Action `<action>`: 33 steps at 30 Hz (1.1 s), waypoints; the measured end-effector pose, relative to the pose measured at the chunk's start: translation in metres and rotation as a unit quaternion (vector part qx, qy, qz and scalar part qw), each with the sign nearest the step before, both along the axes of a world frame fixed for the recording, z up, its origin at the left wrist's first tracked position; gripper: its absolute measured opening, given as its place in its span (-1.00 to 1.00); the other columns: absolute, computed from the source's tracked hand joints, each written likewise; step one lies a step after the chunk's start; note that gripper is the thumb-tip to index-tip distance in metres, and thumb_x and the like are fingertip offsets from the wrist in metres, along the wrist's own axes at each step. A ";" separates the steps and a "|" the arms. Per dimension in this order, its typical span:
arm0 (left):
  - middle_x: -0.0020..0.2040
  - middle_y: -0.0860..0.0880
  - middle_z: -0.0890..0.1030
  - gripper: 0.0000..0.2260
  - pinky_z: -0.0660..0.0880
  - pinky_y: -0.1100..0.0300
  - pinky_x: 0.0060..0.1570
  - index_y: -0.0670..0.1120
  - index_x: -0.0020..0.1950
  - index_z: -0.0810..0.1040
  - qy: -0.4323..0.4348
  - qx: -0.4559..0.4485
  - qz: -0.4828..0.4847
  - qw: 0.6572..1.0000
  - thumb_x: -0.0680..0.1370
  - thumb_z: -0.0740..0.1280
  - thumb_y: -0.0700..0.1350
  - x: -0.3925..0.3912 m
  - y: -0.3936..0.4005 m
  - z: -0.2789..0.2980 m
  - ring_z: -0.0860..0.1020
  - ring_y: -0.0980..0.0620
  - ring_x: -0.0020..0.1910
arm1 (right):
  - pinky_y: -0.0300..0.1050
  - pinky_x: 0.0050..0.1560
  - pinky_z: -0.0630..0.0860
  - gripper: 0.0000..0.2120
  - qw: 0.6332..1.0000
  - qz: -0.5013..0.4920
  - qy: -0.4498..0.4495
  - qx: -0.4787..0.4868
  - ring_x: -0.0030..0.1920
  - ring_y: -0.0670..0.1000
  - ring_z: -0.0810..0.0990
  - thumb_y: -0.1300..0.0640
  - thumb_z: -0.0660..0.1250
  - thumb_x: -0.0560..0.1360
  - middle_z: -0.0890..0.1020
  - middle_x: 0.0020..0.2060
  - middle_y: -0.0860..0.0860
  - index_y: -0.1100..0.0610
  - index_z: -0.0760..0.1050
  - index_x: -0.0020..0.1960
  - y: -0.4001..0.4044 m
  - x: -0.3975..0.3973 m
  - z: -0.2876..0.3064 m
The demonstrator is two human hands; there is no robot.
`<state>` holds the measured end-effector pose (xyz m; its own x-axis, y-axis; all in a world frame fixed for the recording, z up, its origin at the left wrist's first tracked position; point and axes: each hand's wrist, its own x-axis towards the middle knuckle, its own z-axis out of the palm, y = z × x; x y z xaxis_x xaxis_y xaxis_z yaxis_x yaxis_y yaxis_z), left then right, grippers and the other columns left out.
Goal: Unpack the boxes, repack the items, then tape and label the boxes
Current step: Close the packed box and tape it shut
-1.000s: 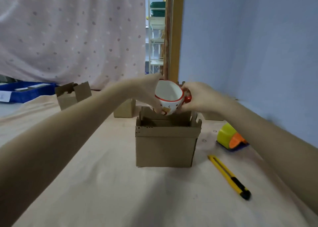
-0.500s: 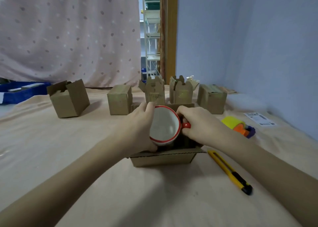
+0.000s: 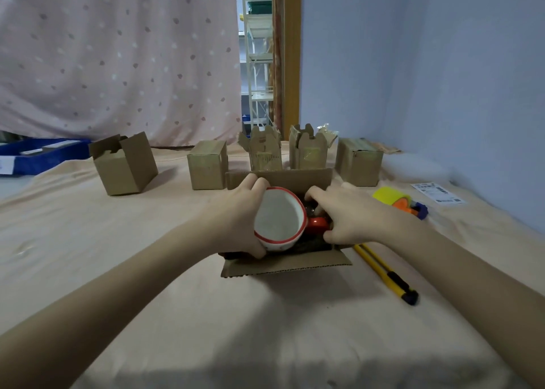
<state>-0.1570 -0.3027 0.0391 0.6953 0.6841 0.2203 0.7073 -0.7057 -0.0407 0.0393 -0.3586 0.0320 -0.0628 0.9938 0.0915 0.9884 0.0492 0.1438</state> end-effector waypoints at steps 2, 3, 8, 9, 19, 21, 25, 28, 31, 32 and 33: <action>0.16 0.02 0.32 -0.18 0.53 0.06 -0.09 -0.05 0.30 0.24 0.004 -0.011 0.001 1.000 0.19 0.58 0.12 0.000 0.002 0.002 0.47 -0.01 -0.03 | 0.00 0.12 0.43 -0.51 0.997 0.020 -0.075 0.014 0.07 0.07 0.44 -0.06 0.33 0.43 0.51 0.03 0.04 0.03 0.30 0.30 -0.001 0.006 0.001; 0.16 0.02 0.32 -0.18 0.53 0.09 -0.08 -0.05 0.30 0.24 0.007 -0.013 0.000 1.000 0.19 0.58 0.12 0.001 0.002 0.003 0.45 0.01 -0.02 | 0.00 0.15 0.40 -0.52 0.997 0.028 -0.074 0.012 0.07 0.07 0.41 -0.08 0.30 0.44 0.48 0.03 0.03 0.02 0.30 0.31 -0.002 0.008 0.000; 0.12 0.02 0.35 -0.21 0.47 0.15 0.00 -0.06 0.25 0.29 0.028 0.005 0.003 1.000 0.17 0.57 0.18 0.006 0.009 0.007 0.38 0.04 0.07 | 0.05 0.46 0.06 -0.49 0.996 0.060 -0.038 0.062 0.31 0.08 0.28 -0.08 0.26 0.46 0.44 0.14 0.03 0.01 0.30 0.37 0.001 0.024 -0.020; 0.11 0.02 0.35 -0.21 0.47 0.14 0.00 -0.07 0.24 0.30 0.034 0.008 0.008 0.999 0.17 0.57 0.18 0.007 0.011 0.008 0.37 0.04 0.04 | 0.05 0.50 -0.06 -0.52 0.994 0.070 -0.032 0.083 0.34 0.03 0.27 -0.05 0.26 0.46 0.46 0.16 0.02 0.04 0.33 0.35 0.001 0.025 -0.024; 0.10 -0.02 0.33 -0.19 0.38 0.22 -0.15 -0.12 0.28 0.28 0.135 0.013 0.004 0.991 0.21 0.60 0.13 0.031 0.026 0.022 0.36 0.04 -0.02 | -0.12 0.10 0.15 -0.75 0.977 0.112 0.038 0.177 0.11 0.05 0.45 0.10 0.31 0.44 0.53 -0.04 0.06 0.14 0.51 0.09 0.010 0.032 -0.040; 0.15 -0.06 0.33 -0.19 0.36 0.24 -0.13 -0.14 0.30 0.26 0.149 0.012 0.000 0.989 0.23 0.60 0.11 0.035 0.029 0.023 0.34 0.04 -0.01 | -0.11 0.08 0.15 -0.78 0.976 0.115 0.038 0.182 0.10 0.06 0.45 0.09 0.32 0.44 0.53 -0.08 0.07 0.15 0.52 0.04 0.013 0.033 -0.041; 0.32 -0.10 0.27 0.01 0.40 0.23 0.03 -0.09 0.51 0.01 0.165 0.009 -0.023 0.986 0.28 0.59 0.04 0.038 0.034 0.019 0.35 -0.02 0.19 | 0.06 -0.01 0.32 -0.83 0.972 0.113 0.023 0.204 -0.01 0.13 0.52 0.06 0.39 0.46 0.56 -0.18 0.11 0.15 0.52 -0.06 0.012 0.029 -0.044; 0.31 -0.10 0.19 0.07 0.39 0.23 0.07 -0.03 0.55 -0.12 0.167 -0.029 -0.028 0.985 0.30 0.57 0.01 0.040 0.036 0.016 0.28 -0.04 0.25 | 0.11 -0.10 0.40 -0.83 0.972 0.105 0.011 0.211 -0.12 0.14 0.55 0.10 0.45 0.39 0.55 -0.29 0.12 0.16 0.52 -0.12 0.010 0.023 -0.045; 0.18 -0.04 0.19 -0.10 0.48 0.18 0.00 -0.04 0.46 0.05 0.147 -0.089 -0.006 0.985 0.32 0.54 0.04 0.041 0.038 0.018 0.28 0.01 0.13 | 0.10 -0.27 0.48 -0.75 0.966 0.114 -0.009 0.233 -0.28 0.11 0.56 0.11 0.56 0.24 0.51 -0.43 0.07 0.13 0.50 -0.24 0.007 0.018 -0.046; 0.14 -0.02 0.19 -0.15 0.48 0.19 -0.08 -0.05 0.42 0.09 0.147 -0.093 -0.002 0.985 0.31 0.54 0.06 0.042 0.038 0.020 0.30 0.02 0.09 | 0.09 -0.29 0.48 -0.74 0.964 0.116 -0.011 0.238 -0.29 0.10 0.56 0.11 0.57 0.22 0.51 -0.44 0.06 0.12 0.50 -0.25 0.006 0.017 -0.046; 0.11 -0.01 0.20 -0.17 0.45 0.23 -0.16 -0.05 0.40 0.12 0.154 -0.085 0.000 0.984 0.31 0.54 0.08 0.043 0.037 0.021 0.33 0.03 0.06 | 0.08 -0.30 0.49 -0.73 0.963 0.120 -0.010 0.241 -0.29 0.10 0.56 0.11 0.57 0.21 0.51 -0.44 0.05 0.12 0.51 -0.25 0.006 0.016 -0.047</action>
<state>-0.1145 -0.2659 0.0603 0.7106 0.6935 -0.1190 0.6804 -0.7203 -0.1345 0.0553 -0.3530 -0.0148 -0.2917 0.7926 0.5354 0.9537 0.1983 0.2260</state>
